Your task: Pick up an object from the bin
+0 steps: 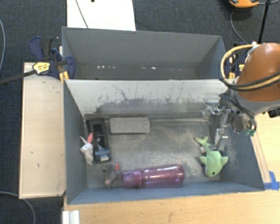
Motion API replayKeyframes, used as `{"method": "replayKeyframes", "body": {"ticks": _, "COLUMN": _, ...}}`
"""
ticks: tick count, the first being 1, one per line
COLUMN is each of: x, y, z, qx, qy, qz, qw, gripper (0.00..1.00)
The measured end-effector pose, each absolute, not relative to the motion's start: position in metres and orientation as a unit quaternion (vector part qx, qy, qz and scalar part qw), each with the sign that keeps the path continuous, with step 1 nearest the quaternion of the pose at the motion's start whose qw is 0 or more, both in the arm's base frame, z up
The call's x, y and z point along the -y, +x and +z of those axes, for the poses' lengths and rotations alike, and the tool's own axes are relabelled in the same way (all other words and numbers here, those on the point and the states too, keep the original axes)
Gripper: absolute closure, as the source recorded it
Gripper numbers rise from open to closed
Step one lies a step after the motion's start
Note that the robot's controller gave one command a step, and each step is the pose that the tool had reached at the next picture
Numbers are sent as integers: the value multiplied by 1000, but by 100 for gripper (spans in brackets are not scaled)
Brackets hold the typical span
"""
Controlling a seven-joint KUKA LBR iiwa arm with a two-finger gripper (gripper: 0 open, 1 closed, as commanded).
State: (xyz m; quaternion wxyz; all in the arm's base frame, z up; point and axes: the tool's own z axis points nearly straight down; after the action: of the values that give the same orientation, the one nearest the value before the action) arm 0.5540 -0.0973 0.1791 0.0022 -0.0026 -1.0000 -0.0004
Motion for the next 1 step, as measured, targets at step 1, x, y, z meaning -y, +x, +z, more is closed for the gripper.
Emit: {"method": "replayKeyframes", "body": {"ticks": 1, "x": 97, "y": 556, "z": 184, "qx": 1000, "qy": -1, "qz": 0, "qw": -2, "gripper": 0}}
